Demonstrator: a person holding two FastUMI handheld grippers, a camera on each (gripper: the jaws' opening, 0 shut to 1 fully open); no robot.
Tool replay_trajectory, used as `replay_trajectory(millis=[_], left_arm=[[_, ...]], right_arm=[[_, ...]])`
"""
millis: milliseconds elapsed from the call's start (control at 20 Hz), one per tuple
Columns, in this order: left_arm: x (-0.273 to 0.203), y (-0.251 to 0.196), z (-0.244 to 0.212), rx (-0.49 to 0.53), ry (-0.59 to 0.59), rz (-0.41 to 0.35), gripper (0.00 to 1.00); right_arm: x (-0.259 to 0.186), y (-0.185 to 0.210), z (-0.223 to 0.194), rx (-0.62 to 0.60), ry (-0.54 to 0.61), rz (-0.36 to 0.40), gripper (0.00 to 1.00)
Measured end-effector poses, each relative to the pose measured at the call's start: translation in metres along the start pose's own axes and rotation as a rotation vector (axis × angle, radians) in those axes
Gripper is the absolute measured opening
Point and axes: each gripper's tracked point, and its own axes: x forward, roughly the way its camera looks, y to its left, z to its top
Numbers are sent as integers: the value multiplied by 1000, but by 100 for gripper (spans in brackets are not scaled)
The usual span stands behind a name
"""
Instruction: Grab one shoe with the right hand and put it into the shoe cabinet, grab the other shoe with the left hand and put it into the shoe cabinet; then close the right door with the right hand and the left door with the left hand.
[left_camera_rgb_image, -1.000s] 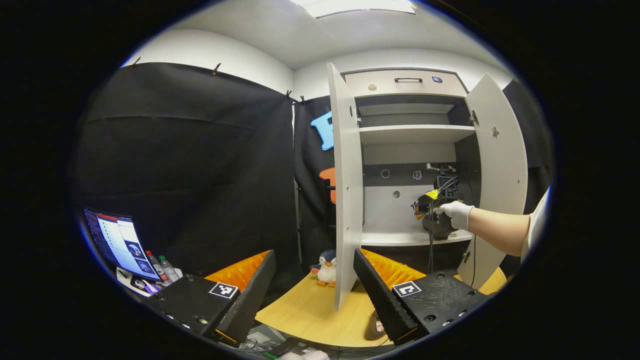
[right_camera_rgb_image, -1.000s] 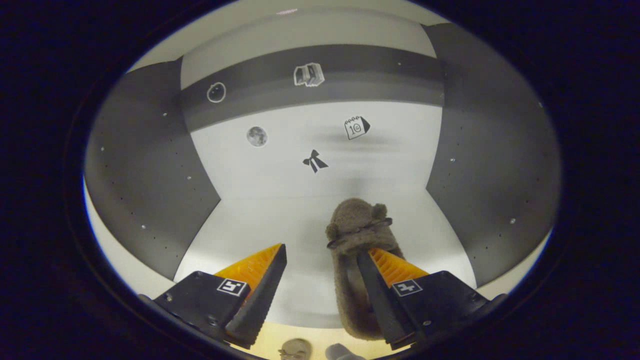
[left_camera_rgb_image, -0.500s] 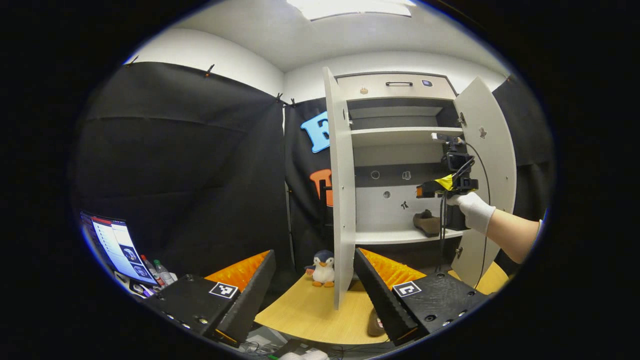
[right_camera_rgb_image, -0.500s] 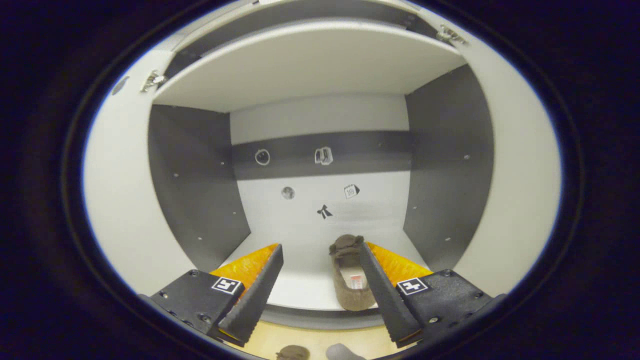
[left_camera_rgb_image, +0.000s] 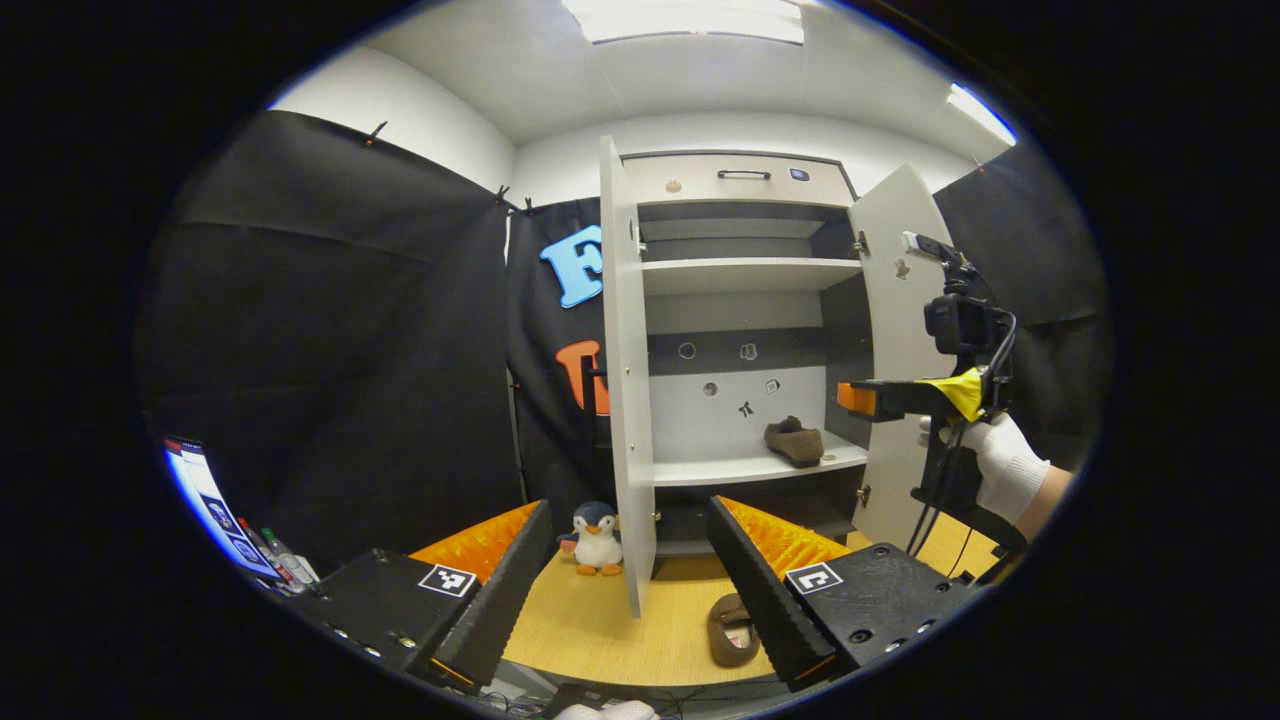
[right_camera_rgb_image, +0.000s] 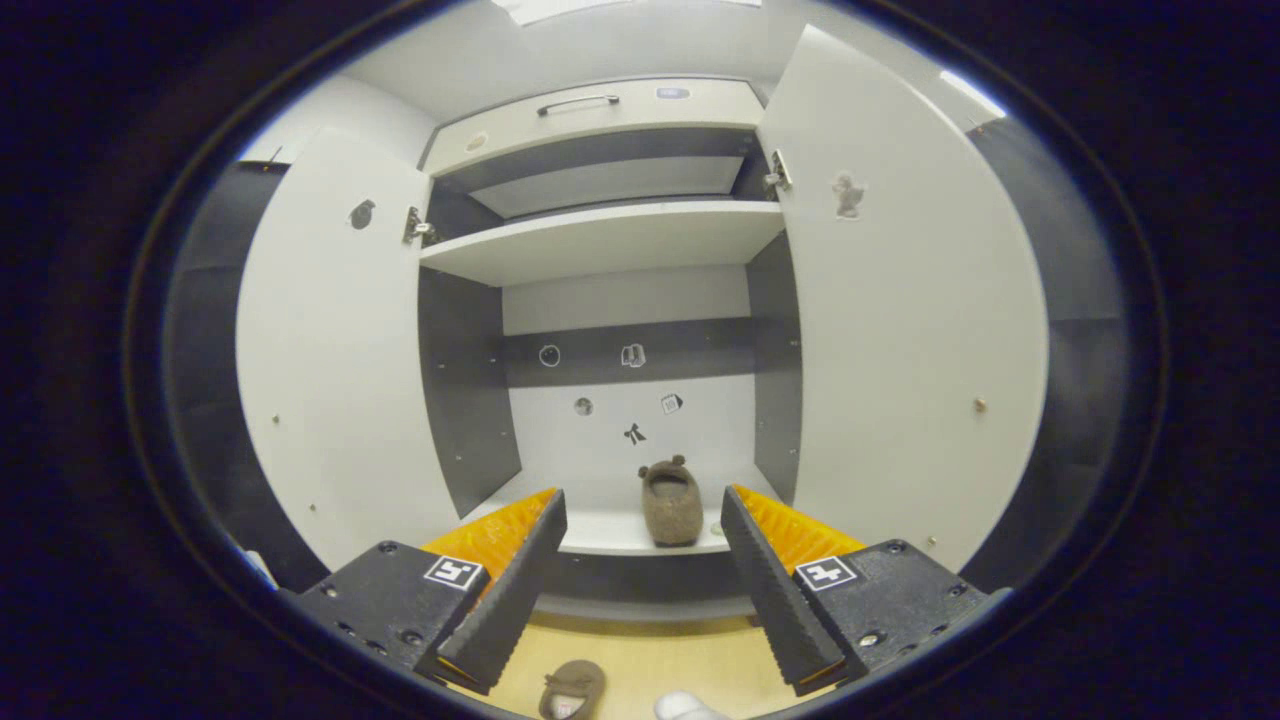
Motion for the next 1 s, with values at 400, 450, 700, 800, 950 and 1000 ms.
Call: replay_trajectory(millis=[400,450,700,800,950,1000], left_arm=[[7,-36,-28,28,26,-112,96],[11,-43,-35,30,40,-125,96],[42,-77,-67,12,96,-170,96],[59,-89,-85,13,125,-183,96],[83,-111,-140,2,227,-206,97],[91,-116,-162,2,262,-208,97]], right_arm=[[-116,-43,-68,-1,45,-43,99],[-123,-48,-75,-9,53,-52,99],[-127,-76,-95,-54,110,-93,99],[-119,-83,-100,-37,136,-84,99],[-107,-95,-112,-26,180,-84,99],[-102,-98,-117,-26,195,-84,99]])
